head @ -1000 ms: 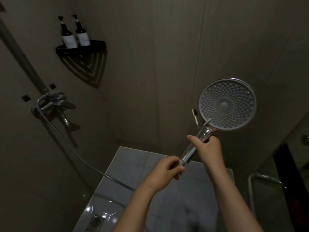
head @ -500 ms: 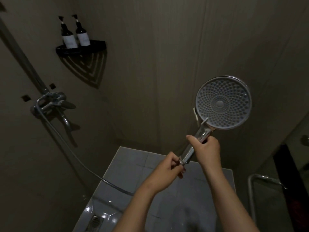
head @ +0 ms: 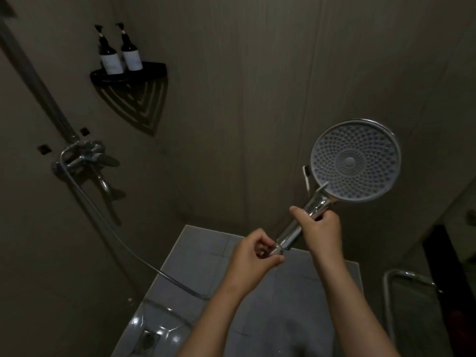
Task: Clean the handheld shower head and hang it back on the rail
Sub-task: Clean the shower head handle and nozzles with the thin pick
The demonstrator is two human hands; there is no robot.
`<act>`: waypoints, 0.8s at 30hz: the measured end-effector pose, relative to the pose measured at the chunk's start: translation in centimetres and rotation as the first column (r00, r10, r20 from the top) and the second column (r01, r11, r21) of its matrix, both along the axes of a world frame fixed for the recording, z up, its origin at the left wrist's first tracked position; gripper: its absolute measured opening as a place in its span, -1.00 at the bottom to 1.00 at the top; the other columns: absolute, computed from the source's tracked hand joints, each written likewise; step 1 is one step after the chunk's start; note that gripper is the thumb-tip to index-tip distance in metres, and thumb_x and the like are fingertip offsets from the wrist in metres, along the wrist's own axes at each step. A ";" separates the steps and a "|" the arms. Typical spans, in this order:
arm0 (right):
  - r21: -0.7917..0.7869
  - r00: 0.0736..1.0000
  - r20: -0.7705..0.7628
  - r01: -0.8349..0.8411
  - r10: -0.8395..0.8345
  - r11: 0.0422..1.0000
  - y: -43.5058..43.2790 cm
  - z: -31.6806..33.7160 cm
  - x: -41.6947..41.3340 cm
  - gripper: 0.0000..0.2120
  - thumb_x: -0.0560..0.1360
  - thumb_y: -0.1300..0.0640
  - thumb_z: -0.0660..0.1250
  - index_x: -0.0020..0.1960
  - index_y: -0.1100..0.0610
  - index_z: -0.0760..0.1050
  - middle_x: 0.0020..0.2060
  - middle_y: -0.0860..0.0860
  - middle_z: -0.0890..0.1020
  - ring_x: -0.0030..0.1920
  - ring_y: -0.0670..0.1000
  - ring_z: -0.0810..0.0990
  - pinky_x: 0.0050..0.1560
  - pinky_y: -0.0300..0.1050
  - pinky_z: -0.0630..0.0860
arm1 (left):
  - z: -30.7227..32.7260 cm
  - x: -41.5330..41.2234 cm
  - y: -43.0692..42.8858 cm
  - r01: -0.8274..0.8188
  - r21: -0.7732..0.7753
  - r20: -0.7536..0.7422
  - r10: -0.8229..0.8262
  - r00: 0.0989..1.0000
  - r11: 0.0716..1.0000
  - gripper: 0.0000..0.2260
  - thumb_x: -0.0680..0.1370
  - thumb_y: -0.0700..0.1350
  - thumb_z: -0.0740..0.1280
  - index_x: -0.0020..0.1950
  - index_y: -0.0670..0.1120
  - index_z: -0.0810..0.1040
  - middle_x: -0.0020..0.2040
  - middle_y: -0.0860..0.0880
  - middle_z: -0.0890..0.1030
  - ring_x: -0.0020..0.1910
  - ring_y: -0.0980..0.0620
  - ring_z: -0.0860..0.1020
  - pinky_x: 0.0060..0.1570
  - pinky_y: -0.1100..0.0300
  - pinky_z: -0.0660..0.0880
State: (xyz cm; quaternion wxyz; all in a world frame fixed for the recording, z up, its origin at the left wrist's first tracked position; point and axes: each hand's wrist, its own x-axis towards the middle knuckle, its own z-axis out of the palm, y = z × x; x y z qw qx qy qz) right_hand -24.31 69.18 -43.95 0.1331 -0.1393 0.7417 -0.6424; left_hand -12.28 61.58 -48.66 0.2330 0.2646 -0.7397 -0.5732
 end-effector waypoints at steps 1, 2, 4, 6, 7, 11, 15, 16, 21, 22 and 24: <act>-0.007 1.000 0.013 0.006 -0.006 1.000 0.0 0.0 -0.1 -0.80 0.37 0.11 0.48 -0.22 0.23 0.55 -0.39 0.04 0.57 -0.40 -0.08 0.48 -0.36 -0.19 0.40 | 0.1 0.1 -0.2 0.031 0.023 -0.003 -0.031 1.000 0.999 -0.71 0.34 -0.30 0.50 -0.25 0.01 0.44 -0.22 -0.01 0.59 -0.27 0.19 0.53 -0.23 0.37 0.46; -0.012 0.999 0.034 0.010 -0.010 1.000 0.1 0.0 -0.2 -0.80 0.37 0.11 0.48 -0.22 0.21 0.53 -0.40 0.03 0.55 -0.40 -0.07 0.47 -0.34 -0.17 0.40 | 0.2 0.2 -0.3 0.070 0.054 -0.011 -0.070 0.998 0.996 -0.71 0.36 -0.30 0.49 -0.25 0.01 0.45 -0.22 -0.05 0.59 -0.27 0.14 0.55 -0.23 0.33 0.47; -0.024 0.997 0.082 0.015 -0.013 1.000 0.2 -0.2 -0.5 -0.77 0.36 0.08 0.49 -0.22 0.20 0.49 -0.37 0.05 0.53 -0.35 -0.01 0.48 -0.27 -0.11 0.41 | 0.6 0.4 -0.5 0.128 0.111 -0.032 -0.125 0.992 0.986 -0.73 0.40 -0.32 0.46 -0.24 0.00 0.45 -0.19 -0.09 0.61 -0.31 0.09 0.58 -0.28 0.31 0.45; -0.041 0.994 0.107 0.028 -0.023 0.999 0.3 -0.2 -0.6 -0.73 0.35 0.07 0.49 -0.20 0.25 0.50 -0.31 0.12 0.56 -0.28 0.06 0.52 -0.19 -0.05 0.47 | 0.9 0.4 -0.4 0.152 0.134 -0.026 -0.149 0.988 0.979 -0.75 0.43 -0.31 0.43 -0.23 0.00 0.46 -0.20 -0.09 0.62 -0.34 0.09 0.58 -0.33 0.32 0.41; -0.047 0.993 0.112 0.029 -0.024 0.998 0.3 -0.1 -0.7 -0.70 0.35 0.06 0.50 -0.17 0.28 0.51 -0.29 0.14 0.58 -0.25 0.08 0.55 -0.16 -0.02 0.49 | 0.9 0.3 -0.3 0.157 0.135 -0.021 -0.156 0.988 0.978 -0.76 0.43 -0.30 0.43 -0.23 0.01 0.46 -0.22 -0.09 0.62 -0.34 0.09 0.58 -0.33 0.32 0.40; -0.023 0.996 0.092 0.018 -0.016 1.000 0.7 0.2 -0.5 -0.73 0.38 0.09 0.48 -0.28 0.19 0.43 -0.39 0.05 0.49 -0.37 -0.01 0.45 -0.30 -0.11 0.39 | 0.7 0.0 0.0 0.123 0.129 -0.007 -0.123 0.992 0.984 -0.74 0.43 -0.28 0.44 -0.25 0.04 0.46 -0.22 -0.10 0.63 -0.32 0.05 0.59 -0.35 0.32 0.39; -0.009 0.999 0.044 0.004 -0.004 1.000 0.5 0.6 0.0 -0.69 0.38 0.13 0.48 -0.38 0.11 0.36 -0.48 -0.01 0.43 -0.46 -0.08 0.37 -0.37 -0.15 0.33 | 0.6 -0.2 0.4 0.043 0.083 0.006 -0.043 0.999 0.996 -0.75 0.38 -0.27 0.49 -0.23 -0.02 0.45 -0.29 -0.04 0.58 -0.32 0.16 0.55 -0.36 0.39 0.41; -0.008 0.999 0.033 0.003 -0.003 1.000 0.4 0.8 0.1 -0.69 0.38 0.14 0.48 -0.39 0.11 0.37 -0.49 -0.02 0.44 -0.47 -0.08 0.38 -0.39 -0.15 0.33 | 0.6 -0.2 0.4 0.022 0.062 0.009 -0.023 1.000 0.998 -0.74 0.36 -0.27 0.50 -0.24 -0.03 0.45 -0.30 -0.02 0.57 -0.34 0.22 0.53 -0.35 0.40 0.41; 0.008 0.999 -0.039 0.012 -0.012 1.000 0.3 1.2 0.4 -0.76 0.39 0.14 0.47 -0.37 0.10 0.45 -0.47 -0.02 0.51 -0.46 -0.11 0.45 -0.46 -0.29 0.36 | 0.5 -0.5 0.8 -0.026 -0.019 0.012 0.026 1.000 0.999 -0.74 0.32 -0.26 0.52 -0.22 -0.05 0.46 -0.26 0.05 0.58 -0.30 0.29 0.50 -0.24 0.45 0.42; 0.011 0.999 -0.043 0.013 -0.013 1.000 0.3 1.2 0.4 -0.77 0.39 0.14 0.46 -0.36 0.10 0.46 -0.46 -0.02 0.53 -0.45 -0.10 0.46 -0.43 -0.25 0.37 | 0.6 -0.5 0.7 0.006 -0.006 0.016 -0.006 1.000 1.000 -0.75 0.34 -0.26 0.51 -0.20 -0.06 0.47 -0.24 0.04 0.59 -0.29 0.28 0.50 -0.22 0.44 0.43; 0.029 0.998 -0.058 0.017 -0.015 0.999 0.4 1.4 0.5 -0.75 0.40 0.15 0.45 -0.38 0.08 0.44 -0.47 -0.03 0.52 -0.45 -0.10 0.46 -0.40 -0.17 0.36 | 0.6 -0.6 0.4 0.093 0.038 0.020 -0.093 0.995 0.995 -0.78 0.37 -0.29 0.48 -0.16 -0.07 0.48 -0.16 -0.02 0.63 -0.20 0.22 0.54 -0.14 0.37 0.46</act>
